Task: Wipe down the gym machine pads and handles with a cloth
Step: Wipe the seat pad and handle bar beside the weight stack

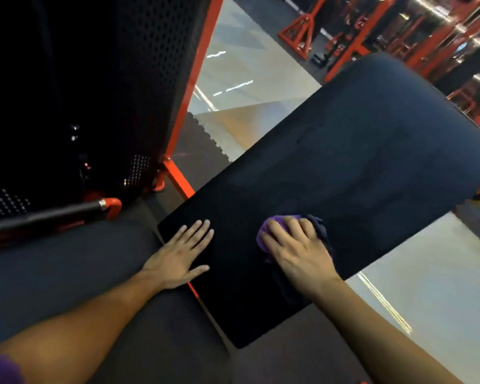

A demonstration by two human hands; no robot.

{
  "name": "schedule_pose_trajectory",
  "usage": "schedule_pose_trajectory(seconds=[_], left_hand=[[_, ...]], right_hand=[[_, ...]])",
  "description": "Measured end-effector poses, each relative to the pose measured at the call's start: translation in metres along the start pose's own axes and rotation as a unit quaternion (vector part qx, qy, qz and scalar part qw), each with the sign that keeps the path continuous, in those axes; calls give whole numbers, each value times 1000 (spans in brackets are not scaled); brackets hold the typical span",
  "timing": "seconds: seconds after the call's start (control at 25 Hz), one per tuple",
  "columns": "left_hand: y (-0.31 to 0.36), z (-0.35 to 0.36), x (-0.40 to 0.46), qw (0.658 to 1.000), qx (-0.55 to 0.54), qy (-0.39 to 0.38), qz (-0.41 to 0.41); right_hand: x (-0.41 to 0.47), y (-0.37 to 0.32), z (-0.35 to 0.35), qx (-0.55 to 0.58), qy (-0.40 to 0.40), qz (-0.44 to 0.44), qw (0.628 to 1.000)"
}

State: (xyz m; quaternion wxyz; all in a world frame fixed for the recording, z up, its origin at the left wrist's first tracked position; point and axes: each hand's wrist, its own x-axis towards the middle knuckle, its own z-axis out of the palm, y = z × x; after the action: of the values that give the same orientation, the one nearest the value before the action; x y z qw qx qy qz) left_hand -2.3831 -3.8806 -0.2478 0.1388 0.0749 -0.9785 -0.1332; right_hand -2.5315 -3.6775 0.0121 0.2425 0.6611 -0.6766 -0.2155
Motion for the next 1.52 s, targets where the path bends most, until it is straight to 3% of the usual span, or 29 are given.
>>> schedule_pose_trajectory(seconds=[0.12, 0.28, 0.36, 0.56, 0.64, 0.8, 0.88, 1.08, 1.16, 1.24, 1.36, 1.52], left_hand=[[0, 11, -1, 1000, 22, 18, 1], [-3, 6, -1, 1000, 8, 25, 3], [0, 3, -1, 1000, 1, 26, 2], [0, 10, -1, 999, 7, 43, 4], [2, 17, -1, 999, 23, 41, 6], [-5, 20, 1, 998, 34, 45, 11], [-3, 18, 0, 999, 31, 43, 13], [-1, 9, 0, 1000, 8, 29, 8], [1, 3, -1, 1000, -2, 29, 8], [11, -8, 0, 997, -20, 78, 8], [43, -42, 48, 982, -37, 182, 43], [87, -70, 130, 967, -48, 243, 56]], right_hand=[[64, 1, 8, -7, 3, -3, 1000], [172, 4, -1, 5, -26, 61, 998], [157, 7, -3, 6, -33, 70, 997], [-3, 19, -34, 60, -45, 87, 993], [8, 26, -25, 33, -34, 62, 997], [152, 15, -3, -33, -9, -1, 999], [186, 10, 1, -50, -13, 10, 999], [98, -5, -9, 30, -52, 35, 998], [51, 2, -23, 84, -38, 77, 993], [0, 10, -47, 116, 26, 176, 977], [-61, 36, -73, 82, 152, 346, 922], [-54, 111, -67, 6, 213, 490, 845]])
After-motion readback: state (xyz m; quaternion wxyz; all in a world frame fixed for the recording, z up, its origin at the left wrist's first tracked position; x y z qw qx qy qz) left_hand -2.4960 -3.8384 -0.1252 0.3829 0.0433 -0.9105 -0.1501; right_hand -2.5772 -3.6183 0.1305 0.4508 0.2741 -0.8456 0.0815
